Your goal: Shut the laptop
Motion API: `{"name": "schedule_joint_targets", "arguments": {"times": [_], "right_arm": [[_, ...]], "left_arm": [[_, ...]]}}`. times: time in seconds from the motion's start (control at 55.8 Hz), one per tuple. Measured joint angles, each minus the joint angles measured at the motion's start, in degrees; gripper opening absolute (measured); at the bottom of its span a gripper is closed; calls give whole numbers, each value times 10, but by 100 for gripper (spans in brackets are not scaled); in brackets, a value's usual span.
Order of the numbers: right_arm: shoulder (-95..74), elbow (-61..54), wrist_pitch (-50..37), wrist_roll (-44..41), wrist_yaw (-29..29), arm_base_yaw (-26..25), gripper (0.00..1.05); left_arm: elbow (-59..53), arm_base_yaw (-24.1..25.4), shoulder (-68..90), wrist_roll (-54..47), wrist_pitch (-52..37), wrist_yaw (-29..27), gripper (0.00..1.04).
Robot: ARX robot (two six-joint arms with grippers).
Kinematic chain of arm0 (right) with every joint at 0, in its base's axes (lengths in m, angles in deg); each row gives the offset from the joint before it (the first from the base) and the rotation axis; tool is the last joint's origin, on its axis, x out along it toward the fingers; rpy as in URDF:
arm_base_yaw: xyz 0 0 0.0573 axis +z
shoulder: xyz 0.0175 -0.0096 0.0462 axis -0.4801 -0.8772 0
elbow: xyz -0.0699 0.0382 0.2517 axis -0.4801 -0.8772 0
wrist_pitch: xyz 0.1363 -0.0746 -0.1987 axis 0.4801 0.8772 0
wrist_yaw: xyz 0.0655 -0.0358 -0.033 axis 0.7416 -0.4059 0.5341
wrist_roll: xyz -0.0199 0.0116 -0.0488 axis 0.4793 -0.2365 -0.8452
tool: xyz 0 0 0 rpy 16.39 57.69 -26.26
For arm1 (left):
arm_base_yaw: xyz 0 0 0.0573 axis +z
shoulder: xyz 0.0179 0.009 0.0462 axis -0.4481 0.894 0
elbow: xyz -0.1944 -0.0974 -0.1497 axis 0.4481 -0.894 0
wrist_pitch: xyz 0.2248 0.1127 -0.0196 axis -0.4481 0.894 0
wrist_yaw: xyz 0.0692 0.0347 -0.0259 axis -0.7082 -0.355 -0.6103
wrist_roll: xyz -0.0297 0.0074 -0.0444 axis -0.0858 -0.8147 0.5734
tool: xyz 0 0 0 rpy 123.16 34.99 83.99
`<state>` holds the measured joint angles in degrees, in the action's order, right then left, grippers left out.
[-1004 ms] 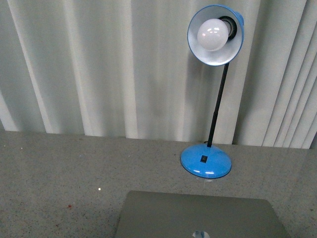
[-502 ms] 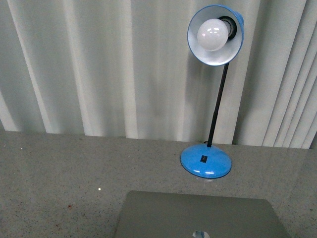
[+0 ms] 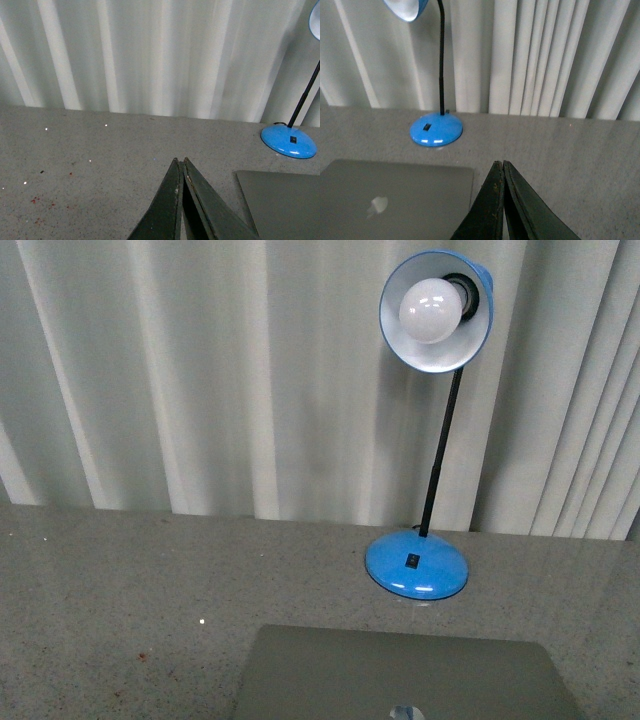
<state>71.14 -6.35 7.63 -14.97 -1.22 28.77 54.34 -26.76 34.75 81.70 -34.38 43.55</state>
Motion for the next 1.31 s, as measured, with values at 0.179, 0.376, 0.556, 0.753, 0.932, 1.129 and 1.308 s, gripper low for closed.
{"name": "schedule_joint_targets", "arguments": {"times": [0.179, 0.376, 0.556, 0.753, 0.932, 1.129, 1.308], "right_arm": [[10, 0, 3, 0, 0, 0, 3], [10, 0, 3, 0, 0, 0, 29], [10, 0, 3, 0, 0, 0, 61], [10, 0, 3, 0, 0, 0, 98], [10, 0, 3, 0, 0, 0, 97], [10, 0, 3, 0, 0, 0, 97], [10, 0, 3, 0, 0, 0, 97]], "left_arm": [[0, 0, 0, 0, 2, 1, 4], [0, 0, 0, 0, 2, 1, 36], [0, 0, 0, 0, 2, 1, 66], [0, 0, 0, -1, 2, 1, 99], [0, 0, 0, -1, 2, 1, 98], [0, 0, 0, -1, 2, 1, 98], [0, 0, 0, -1, 2, 1, 98]]}}
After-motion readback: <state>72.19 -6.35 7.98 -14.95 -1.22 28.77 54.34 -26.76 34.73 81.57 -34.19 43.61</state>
